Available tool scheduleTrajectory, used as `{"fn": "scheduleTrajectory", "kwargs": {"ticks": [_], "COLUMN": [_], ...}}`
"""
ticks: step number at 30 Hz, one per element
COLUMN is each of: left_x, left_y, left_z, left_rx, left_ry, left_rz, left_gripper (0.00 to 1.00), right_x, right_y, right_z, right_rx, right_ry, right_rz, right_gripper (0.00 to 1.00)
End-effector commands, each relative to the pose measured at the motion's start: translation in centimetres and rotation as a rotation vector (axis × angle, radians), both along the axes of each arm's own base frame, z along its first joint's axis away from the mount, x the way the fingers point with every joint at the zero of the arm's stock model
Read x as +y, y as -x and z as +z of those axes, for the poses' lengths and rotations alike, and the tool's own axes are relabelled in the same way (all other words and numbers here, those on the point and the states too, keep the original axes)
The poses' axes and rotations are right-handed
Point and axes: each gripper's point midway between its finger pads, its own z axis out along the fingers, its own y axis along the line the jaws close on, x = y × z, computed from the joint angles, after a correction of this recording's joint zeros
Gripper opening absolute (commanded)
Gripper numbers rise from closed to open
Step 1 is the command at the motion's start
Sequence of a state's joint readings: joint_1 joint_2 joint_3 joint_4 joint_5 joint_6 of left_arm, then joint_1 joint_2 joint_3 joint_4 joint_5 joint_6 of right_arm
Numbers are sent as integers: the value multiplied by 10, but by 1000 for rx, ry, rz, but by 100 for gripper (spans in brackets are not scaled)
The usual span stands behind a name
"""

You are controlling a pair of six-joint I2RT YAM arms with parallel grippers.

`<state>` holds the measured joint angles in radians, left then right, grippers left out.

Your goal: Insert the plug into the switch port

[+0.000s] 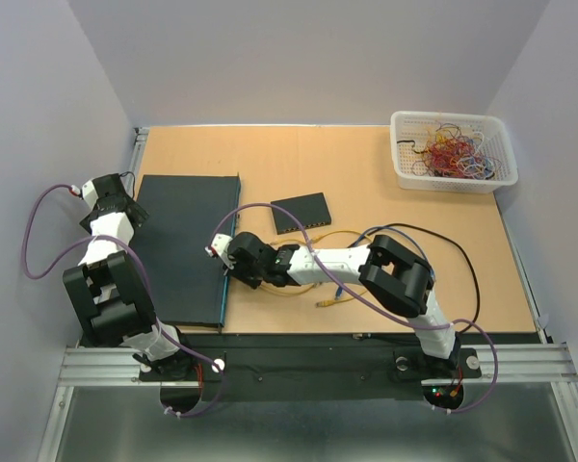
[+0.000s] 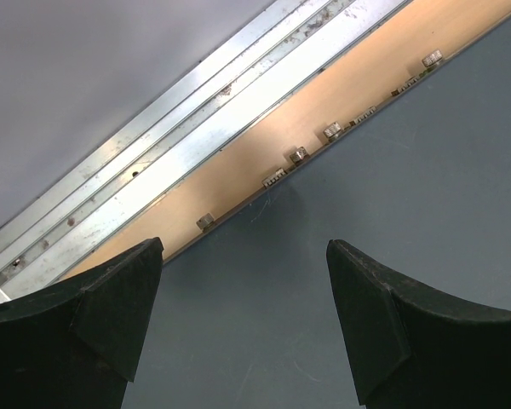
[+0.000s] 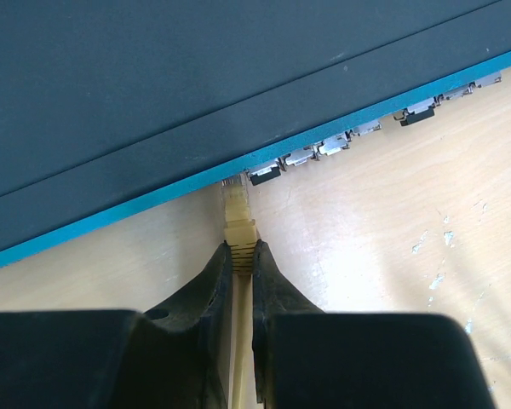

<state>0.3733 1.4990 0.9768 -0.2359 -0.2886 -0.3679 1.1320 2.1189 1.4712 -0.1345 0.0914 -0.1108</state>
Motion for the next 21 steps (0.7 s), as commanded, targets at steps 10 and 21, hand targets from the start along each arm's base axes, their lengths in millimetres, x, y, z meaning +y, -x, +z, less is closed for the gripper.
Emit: {"fn": "scheduleTrajectory", "kwargs": {"ticks": [10, 21], "left_x": [4, 4], "left_y": [-4, -7], "left_z": [6, 6], "left_rx": [-14, -14], "left_ry": [-9, -6], "left_rz": [7, 2], "left_gripper": [89, 89], "right_x": [27, 40], "right_y": [-7, 16], "right_z": [58, 53], "right_rx": [-53, -25], "right_ry": [-134, -125], "right_rz": [8, 51], "right_gripper": [0, 0]}}
